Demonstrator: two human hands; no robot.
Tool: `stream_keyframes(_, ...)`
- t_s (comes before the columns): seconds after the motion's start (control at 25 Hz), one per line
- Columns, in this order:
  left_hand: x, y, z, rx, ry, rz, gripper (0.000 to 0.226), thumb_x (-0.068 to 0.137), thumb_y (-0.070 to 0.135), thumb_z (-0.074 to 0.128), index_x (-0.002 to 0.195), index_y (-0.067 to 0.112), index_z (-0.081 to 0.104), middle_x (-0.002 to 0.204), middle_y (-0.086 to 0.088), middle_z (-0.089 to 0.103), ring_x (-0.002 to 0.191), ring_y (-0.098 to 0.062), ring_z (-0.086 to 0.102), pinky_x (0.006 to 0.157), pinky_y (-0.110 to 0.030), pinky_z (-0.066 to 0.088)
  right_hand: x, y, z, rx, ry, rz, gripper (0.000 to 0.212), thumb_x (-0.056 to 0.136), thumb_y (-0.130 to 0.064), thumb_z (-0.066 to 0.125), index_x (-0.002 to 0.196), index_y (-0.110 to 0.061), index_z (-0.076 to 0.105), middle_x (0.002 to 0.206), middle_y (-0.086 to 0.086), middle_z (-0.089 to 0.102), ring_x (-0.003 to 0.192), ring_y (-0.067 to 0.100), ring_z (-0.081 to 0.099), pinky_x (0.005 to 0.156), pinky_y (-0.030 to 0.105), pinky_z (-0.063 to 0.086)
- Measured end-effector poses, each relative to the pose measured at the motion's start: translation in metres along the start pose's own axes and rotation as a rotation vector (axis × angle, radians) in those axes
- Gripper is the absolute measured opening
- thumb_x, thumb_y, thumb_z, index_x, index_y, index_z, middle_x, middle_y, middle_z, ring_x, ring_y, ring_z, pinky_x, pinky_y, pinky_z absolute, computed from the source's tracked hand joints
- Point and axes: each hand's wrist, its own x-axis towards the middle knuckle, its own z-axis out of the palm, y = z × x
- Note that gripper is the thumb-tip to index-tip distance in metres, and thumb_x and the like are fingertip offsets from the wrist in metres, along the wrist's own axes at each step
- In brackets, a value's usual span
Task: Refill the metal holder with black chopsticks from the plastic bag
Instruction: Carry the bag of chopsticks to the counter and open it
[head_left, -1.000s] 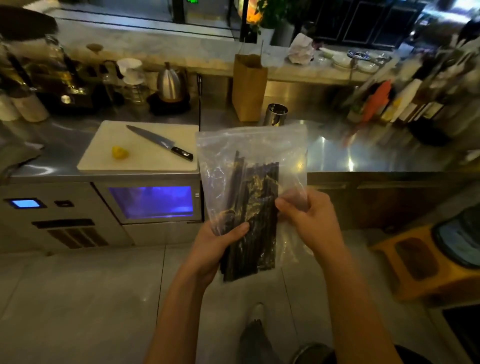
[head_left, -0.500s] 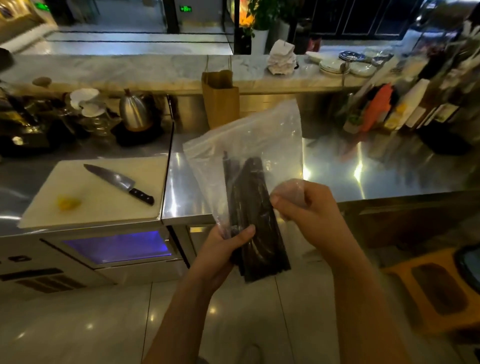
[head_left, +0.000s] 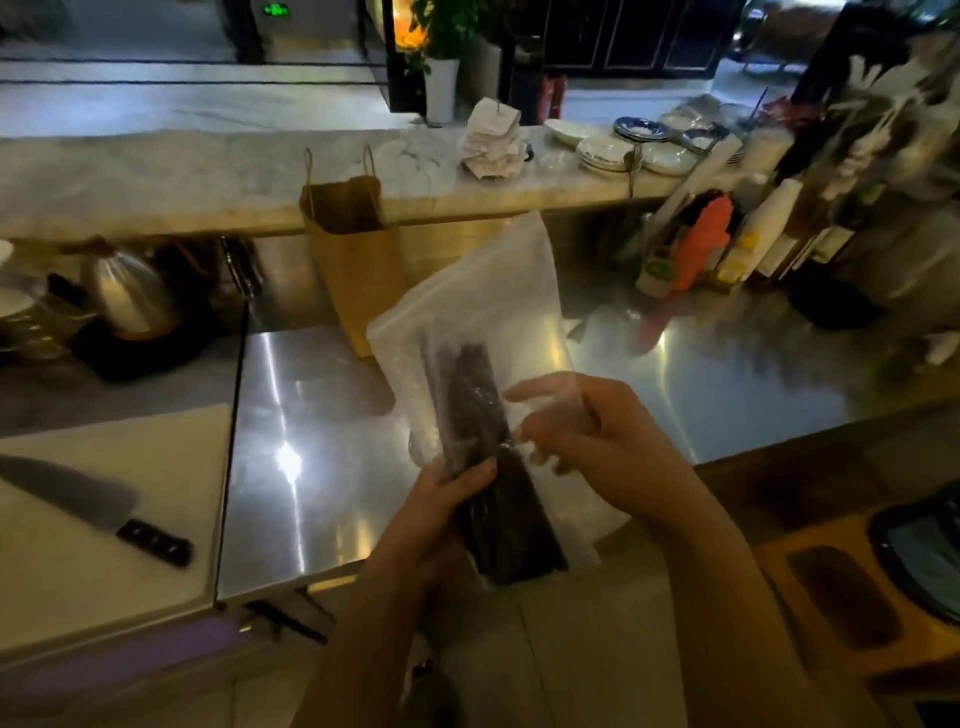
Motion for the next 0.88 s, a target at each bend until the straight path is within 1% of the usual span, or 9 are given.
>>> stream_keyframes(0.08, 0.033, 0.020, -0.006, -0.053, -0.027, -0.012, 0.080, 0.058, 0.029, 0.088, 0.126, 0.005, 0.055, 0.118, -0.017, 0.068, 0.111, -0.035, 0.064, 0.078, -0.038, 0.058, 0.032, -0.004, -0.008, -0.059, 0.071, 0.020, 0.021, 0.094, -0.016, 0.057, 0.107, -0.029, 0.067, 0.096, -0.007, 0.071, 0.076, 0.008, 0.068, 0.071, 0.026, 0.056)
stream_keyframes(0.12, 0.048, 0.030, -0.008, -0.059, -0.044, -0.010, 0.081, 0.059, 0.027, 0.087, 0.129, 0.004, 0.053, 0.120, -0.018, 0.067, 0.114, -0.036, 0.063, 0.081, -0.040, 0.057, 0.046, -0.008, -0.011, -0.003, 0.067, 0.038, 0.021, 0.094, -0.014, 0.057, 0.109, -0.024, 0.067, 0.097, -0.004, 0.072, 0.077, 0.009, 0.069, 0.070, 0.025, 0.055)
stream_keyframes(0.24, 0.091, 0.055, -0.022, -0.103, -0.079, 0.001, 0.089, 0.058, 0.026, 0.091, 0.135, 0.011, 0.049, 0.129, -0.020, 0.060, 0.119, -0.038, 0.059, 0.094, -0.051, 0.051, 0.088, -0.012, -0.010, 0.049, 0.105, 0.025, 0.019, 0.094, -0.009, 0.057, 0.109, -0.016, 0.067, 0.100, 0.003, 0.072, 0.076, 0.009, 0.068, 0.064, 0.017, 0.052)
stream_keyframes(0.32, 0.107, 0.066, -0.027, -0.110, -0.084, -0.019, 0.092, 0.058, 0.024, 0.091, 0.138, 0.015, 0.045, 0.132, -0.020, 0.058, 0.119, -0.037, 0.059, 0.094, -0.052, 0.051, 0.107, -0.009, -0.010, 0.063, 0.108, 0.070, 0.019, 0.093, -0.010, 0.058, 0.109, -0.016, 0.067, 0.100, 0.004, 0.072, 0.076, 0.009, 0.068, 0.062, 0.014, 0.051)
stream_keyframes(0.44, 0.124, 0.074, -0.031, -0.086, -0.010, -0.072, 0.084, 0.059, 0.018, 0.088, 0.134, 0.015, 0.049, 0.122, -0.017, 0.066, 0.111, -0.033, 0.065, 0.087, -0.048, 0.055, 0.132, -0.001, -0.010, 0.065, 0.111, 0.120, 0.020, 0.093, -0.011, 0.059, 0.110, -0.019, 0.066, 0.096, 0.003, 0.073, 0.073, 0.004, 0.067, 0.060, 0.011, 0.049)
stream_keyframes(0.52, 0.135, 0.081, -0.030, -0.029, 0.028, -0.080, 0.072, 0.064, 0.018, 0.084, 0.128, 0.013, 0.054, 0.113, -0.014, 0.071, 0.106, -0.031, 0.068, 0.090, -0.050, 0.054, 0.145, 0.004, -0.012, 0.041, 0.150, 0.158, 0.020, 0.093, -0.012, 0.060, 0.109, -0.021, 0.066, 0.095, 0.001, 0.073, 0.070, 0.003, 0.067, 0.056, 0.009, 0.047)
stream_keyframes(0.64, 0.155, 0.089, -0.027, -0.025, 0.012, -0.069, 0.063, 0.066, 0.019, 0.082, 0.124, 0.013, 0.058, 0.109, -0.011, 0.073, 0.104, -0.029, 0.069, 0.091, -0.048, 0.053, 0.161, 0.005, -0.024, 0.079, 0.110, 0.130, 0.019, 0.093, -0.014, 0.060, 0.109, -0.022, 0.066, 0.091, -0.002, 0.074, 0.073, 0.006, 0.069, 0.058, 0.013, 0.049)
stream_keyframes(0.76, 0.169, 0.089, -0.016, -0.077, -0.009, -0.036, 0.050, 0.070, 0.018, 0.079, 0.115, 0.010, 0.061, 0.099, -0.009, 0.075, 0.097, -0.025, 0.072, 0.079, -0.038, 0.058, 0.170, 0.004, -0.052, 0.207, -0.022, 0.051, 0.022, 0.092, -0.009, 0.059, 0.112, -0.017, 0.066, 0.090, 0.000, 0.075, 0.077, 0.013, 0.070, 0.062, 0.019, 0.053)
stream_keyframes(0.88, 0.186, 0.089, -0.003, -0.130, 0.007, -0.002, 0.061, 0.062, 0.021, 0.085, 0.117, 0.009, 0.061, 0.111, -0.013, 0.071, 0.107, -0.029, 0.067, 0.089, -0.045, 0.054, 0.198, 0.022, -0.074, 0.030, -0.057, 0.031, 0.022, 0.092, -0.009, 0.060, 0.105, -0.025, 0.067, 0.090, -0.002, 0.074, 0.076, 0.009, 0.069, 0.069, 0.026, 0.056)
